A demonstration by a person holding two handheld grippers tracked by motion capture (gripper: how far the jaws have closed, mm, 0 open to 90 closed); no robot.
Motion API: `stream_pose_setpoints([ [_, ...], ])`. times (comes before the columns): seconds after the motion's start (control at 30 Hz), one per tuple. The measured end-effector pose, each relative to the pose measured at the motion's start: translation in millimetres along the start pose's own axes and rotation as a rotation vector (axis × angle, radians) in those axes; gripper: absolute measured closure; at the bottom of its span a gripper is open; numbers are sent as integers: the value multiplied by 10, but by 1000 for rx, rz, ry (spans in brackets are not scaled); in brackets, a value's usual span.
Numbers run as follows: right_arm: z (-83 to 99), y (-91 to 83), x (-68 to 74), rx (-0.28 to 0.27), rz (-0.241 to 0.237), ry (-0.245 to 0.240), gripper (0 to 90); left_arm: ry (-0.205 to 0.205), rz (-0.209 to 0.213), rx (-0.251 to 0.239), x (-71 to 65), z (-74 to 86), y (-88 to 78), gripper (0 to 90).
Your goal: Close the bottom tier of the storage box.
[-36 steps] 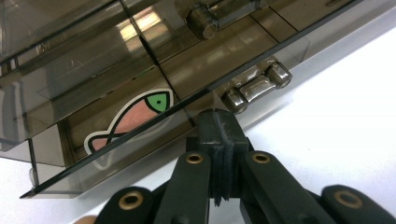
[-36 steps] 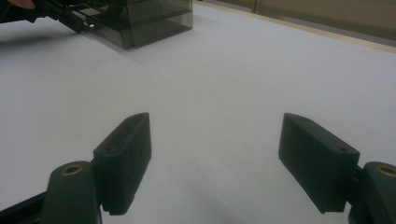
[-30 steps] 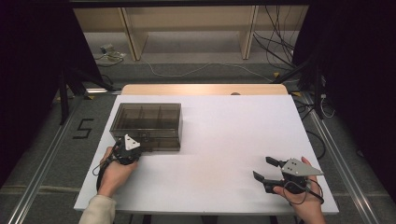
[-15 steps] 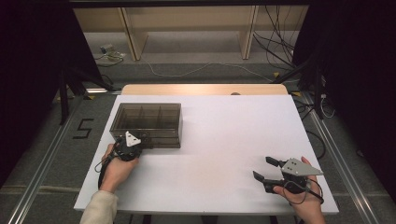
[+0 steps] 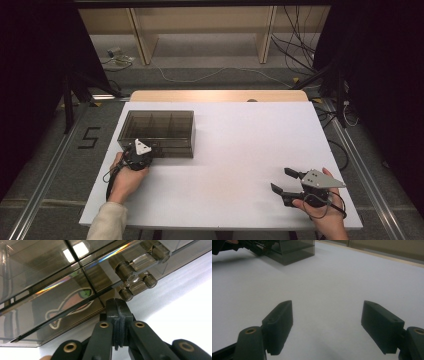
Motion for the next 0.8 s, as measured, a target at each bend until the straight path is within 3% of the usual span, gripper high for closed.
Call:
stream_pose_setpoints([
  [0.37,1,-4,2,0,0,0,260,-2,-7,-21,-1,-6,-32,893],
  [0.7,1,-9,11,-1,-4,-2,260,8,4,-41,-41,23,-141,795],
  [0.8,2,-8,15,0,-5,-3,260,1,30,-76,-71,25,-185,722],
])
Point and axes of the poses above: each handheld gripper's, and its own axes: y roughly forward along the jaws, z roughly out of its underside, x roughly to its left, the point moved 6 cm from there along y, roughly forward along the jaws, and after that the axes turned 1 degree about -x, right-handed, at the moved point
